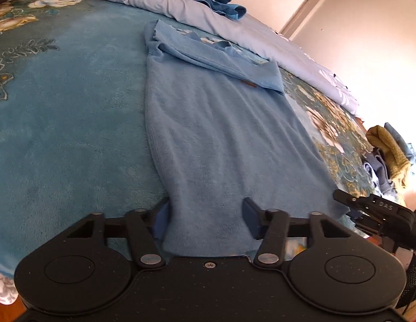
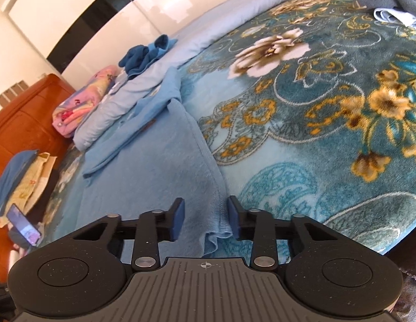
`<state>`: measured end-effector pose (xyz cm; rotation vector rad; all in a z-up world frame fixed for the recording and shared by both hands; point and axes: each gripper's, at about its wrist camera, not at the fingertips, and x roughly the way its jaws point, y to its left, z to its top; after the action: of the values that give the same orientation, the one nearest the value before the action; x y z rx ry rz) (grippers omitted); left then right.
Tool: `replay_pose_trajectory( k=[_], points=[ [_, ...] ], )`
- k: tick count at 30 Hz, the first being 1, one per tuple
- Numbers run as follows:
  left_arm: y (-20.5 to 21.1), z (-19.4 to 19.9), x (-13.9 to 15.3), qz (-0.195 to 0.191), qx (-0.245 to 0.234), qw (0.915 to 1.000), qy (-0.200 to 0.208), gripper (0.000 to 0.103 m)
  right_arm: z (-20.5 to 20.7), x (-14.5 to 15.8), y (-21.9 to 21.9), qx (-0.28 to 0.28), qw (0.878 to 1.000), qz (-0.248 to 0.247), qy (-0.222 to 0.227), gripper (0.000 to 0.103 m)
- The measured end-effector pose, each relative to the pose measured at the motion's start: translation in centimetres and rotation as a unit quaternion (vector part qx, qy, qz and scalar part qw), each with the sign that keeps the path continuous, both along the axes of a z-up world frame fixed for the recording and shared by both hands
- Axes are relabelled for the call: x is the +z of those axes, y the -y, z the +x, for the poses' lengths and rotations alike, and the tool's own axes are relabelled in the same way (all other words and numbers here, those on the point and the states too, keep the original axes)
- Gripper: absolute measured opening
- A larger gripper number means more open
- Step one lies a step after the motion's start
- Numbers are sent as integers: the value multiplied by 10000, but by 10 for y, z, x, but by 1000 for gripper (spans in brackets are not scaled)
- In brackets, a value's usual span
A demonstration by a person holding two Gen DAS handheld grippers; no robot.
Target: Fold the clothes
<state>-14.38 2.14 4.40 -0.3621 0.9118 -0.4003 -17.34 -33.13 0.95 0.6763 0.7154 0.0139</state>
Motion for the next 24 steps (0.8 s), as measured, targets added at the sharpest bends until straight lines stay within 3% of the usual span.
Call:
replay_pose_trajectory(
  k=[5, 7, 9, 16, 24],
  points=[
    [1, -1, -3, -54, 34, 10000, -45, 33, 0, -3, -7, 153, 9999, 55, 3, 16],
    [0, 1, -4, -93, 92, 9999, -93, 13, 0, -3, -8, 146, 9999, 21, -21, 10],
    [-3, 2, -6, -125, 162, 9997, -155, 4, 0, -2, -9, 130, 9999, -23, -42, 8],
    [-3, 1, 3, -198, 122, 9997, 40, 2, -4, 8, -12, 75, 9998, -179, 46, 5],
    [-11, 7, 35, -522, 131, 9955, 777, 2, 1, 29, -9, 184, 9990, 34, 406, 5]
  ],
)
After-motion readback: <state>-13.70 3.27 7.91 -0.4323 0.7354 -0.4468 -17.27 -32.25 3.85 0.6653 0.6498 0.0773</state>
